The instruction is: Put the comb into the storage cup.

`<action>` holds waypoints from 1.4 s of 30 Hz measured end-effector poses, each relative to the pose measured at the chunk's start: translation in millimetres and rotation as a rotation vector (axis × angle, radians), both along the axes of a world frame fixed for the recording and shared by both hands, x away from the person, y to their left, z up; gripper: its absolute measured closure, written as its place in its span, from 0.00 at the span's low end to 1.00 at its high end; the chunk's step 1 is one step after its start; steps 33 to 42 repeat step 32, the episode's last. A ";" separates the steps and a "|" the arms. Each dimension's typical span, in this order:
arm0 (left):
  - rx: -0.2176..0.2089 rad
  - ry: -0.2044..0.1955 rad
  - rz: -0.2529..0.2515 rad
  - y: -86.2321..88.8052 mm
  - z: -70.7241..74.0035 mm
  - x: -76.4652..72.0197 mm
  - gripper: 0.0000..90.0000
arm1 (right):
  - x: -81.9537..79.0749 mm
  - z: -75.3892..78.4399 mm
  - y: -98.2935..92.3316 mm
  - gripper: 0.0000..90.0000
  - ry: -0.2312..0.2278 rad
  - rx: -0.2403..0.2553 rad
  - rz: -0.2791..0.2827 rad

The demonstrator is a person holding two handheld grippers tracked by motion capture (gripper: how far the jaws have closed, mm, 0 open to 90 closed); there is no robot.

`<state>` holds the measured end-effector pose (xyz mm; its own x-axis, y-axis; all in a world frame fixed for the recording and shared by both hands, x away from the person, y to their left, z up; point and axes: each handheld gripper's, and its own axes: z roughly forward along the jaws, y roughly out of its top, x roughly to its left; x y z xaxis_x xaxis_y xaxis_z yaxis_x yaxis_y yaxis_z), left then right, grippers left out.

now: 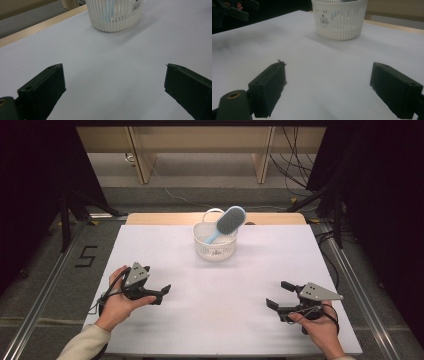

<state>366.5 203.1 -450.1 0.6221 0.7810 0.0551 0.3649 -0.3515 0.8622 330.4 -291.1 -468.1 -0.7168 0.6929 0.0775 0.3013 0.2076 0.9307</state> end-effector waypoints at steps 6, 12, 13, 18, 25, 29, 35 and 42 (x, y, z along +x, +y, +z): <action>0.002 0.004 0.001 4.5 -3.2 -3.7 0.03 | 0.1 -0.1 0.1 0.16 0.000 0.000 0.000; 0.001 0.006 0.003 9.0 -6.4 -7.8 0.03 | 0.1 -0.2 0.1 0.16 0.000 -0.001 0.000; 0.003 0.009 0.001 9.9 -6.7 -8.9 0.03 | 0.2 -0.3 0.0 0.16 -0.001 -0.003 0.000; 0.006 0.015 0.000 11.5 -9.6 -11.5 0.03 | 0.4 -0.5 0.3 0.16 -0.001 -0.004 0.001; 0.010 0.023 -0.010 8.0 -12.8 -12.4 0.04 | 0.6 -1.0 0.4 0.16 0.003 -0.002 0.002; 0.020 0.028 -0.021 5.6 -15.2 -12.5 0.04 | 1.1 -1.6 0.0 0.16 0.004 -0.007 0.001; 0.024 0.027 -0.025 4.8 -15.8 -12.6 0.04 | 0.9 -1.4 -0.2 0.16 0.007 -0.006 -0.001; 0.024 0.027 -0.025 4.8 -15.8 -12.6 0.04 | 0.9 -1.4 -0.2 0.16 0.007 -0.006 -0.001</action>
